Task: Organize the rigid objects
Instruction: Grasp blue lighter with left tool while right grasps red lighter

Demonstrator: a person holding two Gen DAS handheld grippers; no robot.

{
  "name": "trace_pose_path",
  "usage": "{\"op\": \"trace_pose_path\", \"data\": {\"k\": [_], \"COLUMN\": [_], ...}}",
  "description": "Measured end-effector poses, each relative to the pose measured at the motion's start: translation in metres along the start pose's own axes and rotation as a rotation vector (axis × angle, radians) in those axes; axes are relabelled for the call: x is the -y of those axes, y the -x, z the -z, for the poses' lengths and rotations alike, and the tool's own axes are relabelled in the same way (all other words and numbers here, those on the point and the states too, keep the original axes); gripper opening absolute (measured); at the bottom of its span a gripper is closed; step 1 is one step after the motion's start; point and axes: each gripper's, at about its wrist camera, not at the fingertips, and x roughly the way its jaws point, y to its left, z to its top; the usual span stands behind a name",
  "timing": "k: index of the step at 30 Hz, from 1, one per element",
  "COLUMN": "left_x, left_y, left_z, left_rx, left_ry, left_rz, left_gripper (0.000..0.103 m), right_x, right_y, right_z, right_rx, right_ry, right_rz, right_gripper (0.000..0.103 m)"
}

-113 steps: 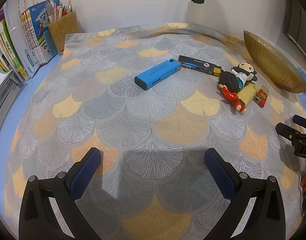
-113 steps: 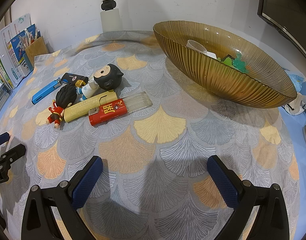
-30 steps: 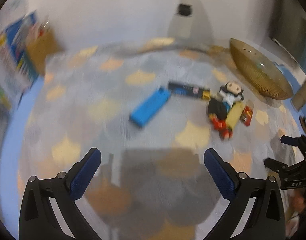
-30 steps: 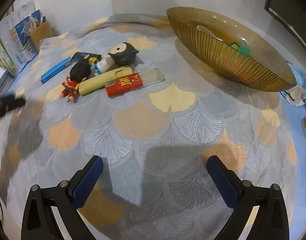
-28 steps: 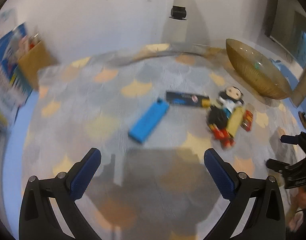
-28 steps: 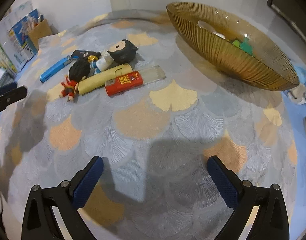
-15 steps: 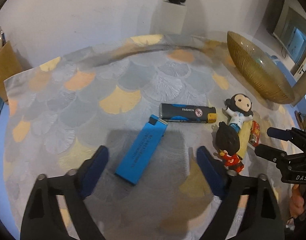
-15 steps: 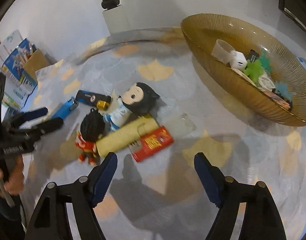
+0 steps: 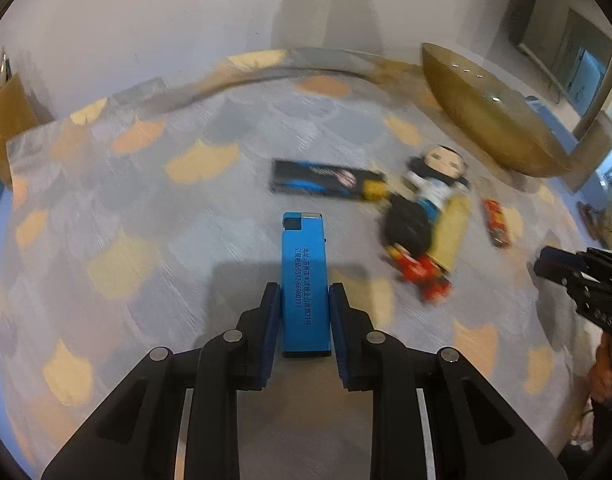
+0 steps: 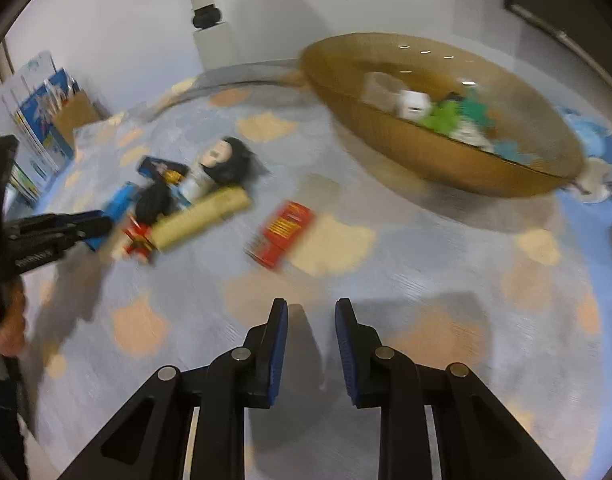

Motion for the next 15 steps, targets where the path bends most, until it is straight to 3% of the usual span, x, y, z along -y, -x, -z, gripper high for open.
{"op": "trace_pose_path", "data": {"k": [3, 5, 6, 8, 10, 14, 15], "left_x": [0.006, 0.007, 0.007, 0.006, 0.005, 0.009, 0.011], "left_y": [0.009, 0.015, 0.018, 0.021, 0.018, 0.007, 0.001], "left_z": [0.007, 0.005, 0.005, -0.001, -0.005, -0.007, -0.007], "left_rx": [0.011, 0.038, 0.047, 0.057, 0.053, 0.042, 0.028], "left_ry": [0.024, 0.038, 0.042, 0.05, 0.055, 0.041, 0.036], "left_rz": [-0.005, -0.023, -0.028, -0.042, -0.056, -0.094, -0.102], "left_gripper": [0.021, 0.023, 0.027, 0.034, 0.034, 0.033, 0.027], "right_x": [0.014, 0.011, 0.006, -0.009, -0.019, -0.034, -0.04], "right_y": [0.007, 0.004, 0.002, -0.004, -0.014, -0.04, -0.043], "right_z": [0.001, -0.007, -0.013, -0.025, -0.034, -0.053, -0.056], "right_rx": [-0.033, -0.039, -0.029, -0.008, -0.014, -0.013, -0.004], "right_ry": [-0.031, -0.052, -0.048, -0.032, -0.043, -0.06, -0.037], "right_rz": [-0.072, -0.126, -0.131, -0.073, -0.01, 0.078, 0.114], "right_gripper": [0.029, 0.042, 0.043, 0.043, 0.043, 0.043, 0.043]}}
